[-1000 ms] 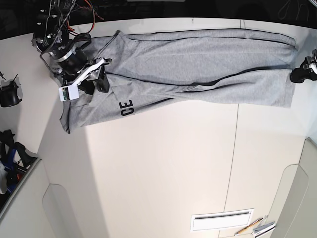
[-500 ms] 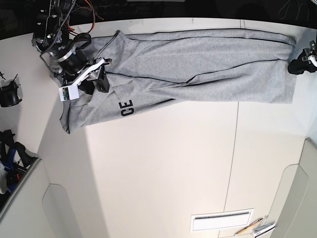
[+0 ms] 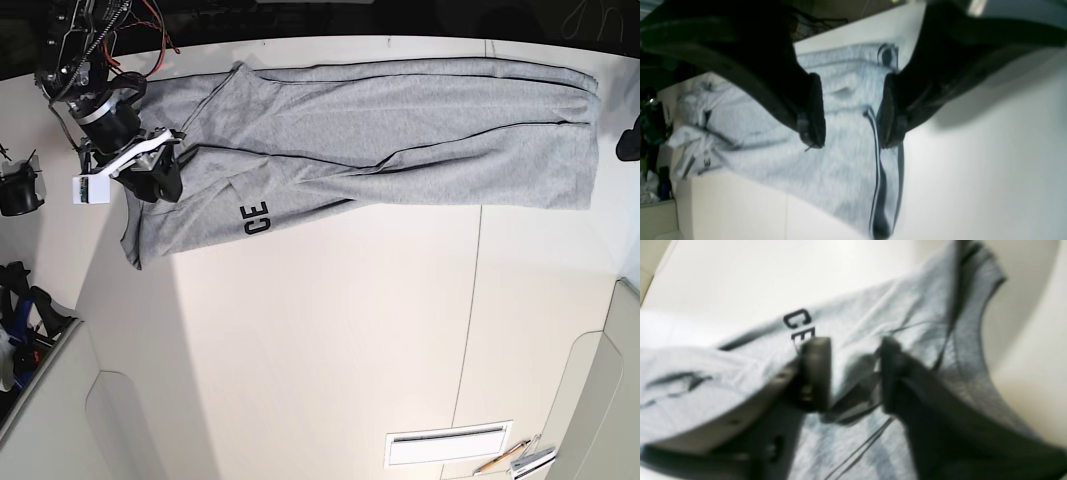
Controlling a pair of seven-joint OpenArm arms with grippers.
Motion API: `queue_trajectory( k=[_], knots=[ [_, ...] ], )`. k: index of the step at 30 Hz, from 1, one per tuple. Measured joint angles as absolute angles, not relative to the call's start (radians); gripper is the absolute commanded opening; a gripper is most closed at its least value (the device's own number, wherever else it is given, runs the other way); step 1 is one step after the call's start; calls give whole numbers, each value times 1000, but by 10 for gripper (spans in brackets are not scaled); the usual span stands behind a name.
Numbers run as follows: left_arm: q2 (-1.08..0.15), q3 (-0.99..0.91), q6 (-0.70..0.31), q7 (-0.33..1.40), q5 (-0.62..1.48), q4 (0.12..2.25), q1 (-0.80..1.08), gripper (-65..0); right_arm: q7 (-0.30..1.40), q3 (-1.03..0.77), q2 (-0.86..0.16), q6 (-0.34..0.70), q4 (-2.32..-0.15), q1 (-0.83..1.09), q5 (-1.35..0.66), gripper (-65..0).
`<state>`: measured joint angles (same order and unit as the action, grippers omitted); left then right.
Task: Fold the T-shirt properly
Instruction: 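Regrasp the shirt edge with the left gripper near the shoulder end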
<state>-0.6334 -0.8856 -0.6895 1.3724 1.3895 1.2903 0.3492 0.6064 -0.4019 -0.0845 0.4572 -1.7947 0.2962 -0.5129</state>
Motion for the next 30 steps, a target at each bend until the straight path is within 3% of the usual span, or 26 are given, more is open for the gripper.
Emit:
queue_trajectory(
  k=[1,3,8,14,27,30],
  knots=[
    [-631,-886,-690,1373,1390,1290,358,-344,612,-413,-83,457,-1795,296,-515,-647],
    [-630,-886,-690,1371,1390,1290,371,-344,624,-429,-83,457,-1795,296,-520,-650],
    [-622,-886,-689,1301,1348,1290,371,-224,630,-434,-83,466,-1795,296,-520,-650],
    [-578,-886,-689,1176,1170,1290,371,-224,630,-434,-83,468,-1794,296,-519,-650],
    [-559,-868,-689,1164,1168,1290,406,-181,630,-434,-83,468,-1793,296,-516,-650],
    [-559,-841,-689,1075,1091,1275,406,-181,630,-434,-83,468,-1793,296,-516,-650]
  ],
)
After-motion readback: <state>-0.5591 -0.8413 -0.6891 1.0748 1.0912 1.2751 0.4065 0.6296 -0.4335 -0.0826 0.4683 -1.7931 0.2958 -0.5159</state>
